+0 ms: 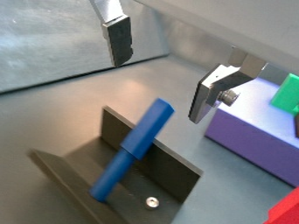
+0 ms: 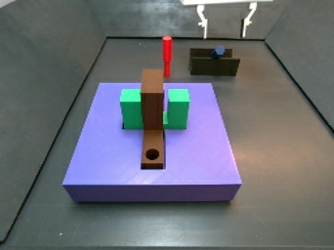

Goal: Pick up the blue object. Move up. Place the blue object on the fixture. Regrasp the blue object. Move to above the board. Insert the blue object.
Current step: Regrasp the blue object.

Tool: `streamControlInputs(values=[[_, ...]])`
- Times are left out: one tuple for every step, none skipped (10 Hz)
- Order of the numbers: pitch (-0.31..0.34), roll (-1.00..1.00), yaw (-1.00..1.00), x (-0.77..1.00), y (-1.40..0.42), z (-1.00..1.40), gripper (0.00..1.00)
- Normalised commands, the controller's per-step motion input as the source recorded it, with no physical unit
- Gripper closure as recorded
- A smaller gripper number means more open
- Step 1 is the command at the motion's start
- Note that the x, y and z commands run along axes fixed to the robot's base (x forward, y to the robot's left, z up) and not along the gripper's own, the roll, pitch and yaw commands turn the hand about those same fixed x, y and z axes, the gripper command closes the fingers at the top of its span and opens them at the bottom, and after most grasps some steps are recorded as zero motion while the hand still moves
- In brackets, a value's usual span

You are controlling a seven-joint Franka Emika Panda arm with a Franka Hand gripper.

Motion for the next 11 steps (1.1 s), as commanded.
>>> streamControlInputs(values=[[0.000,1.00,0.05,0.26,-0.15,0.19,0.00],[0.000,1.00,0.06,0.23,-0.14,0.09,0.00],[0.000,1.00,0.07,0.21,-0.13,0.06,0.00],[0.000,1.00,0.07,0.21,-0.13,0.05,0.00],[0.000,1.00,0.08,0.20,-0.13,0.05,0.00],[0.000,1.00,0.10,0.15,-0.13,0.05,0.00],[0.026,1.00,0.10,0.10,-0.14,0.04,0.00],[0.049,1.00,0.10,0.07,-0.14,0.04,0.00],[0.051,1.00,0.12,0.05,-0.14,0.03,0.00],[0.037,1.00,0.21,0.00,-0.11,0.02,0.00],[0.031,1.00,0.27,0.00,-0.09,0.01,0.00]])
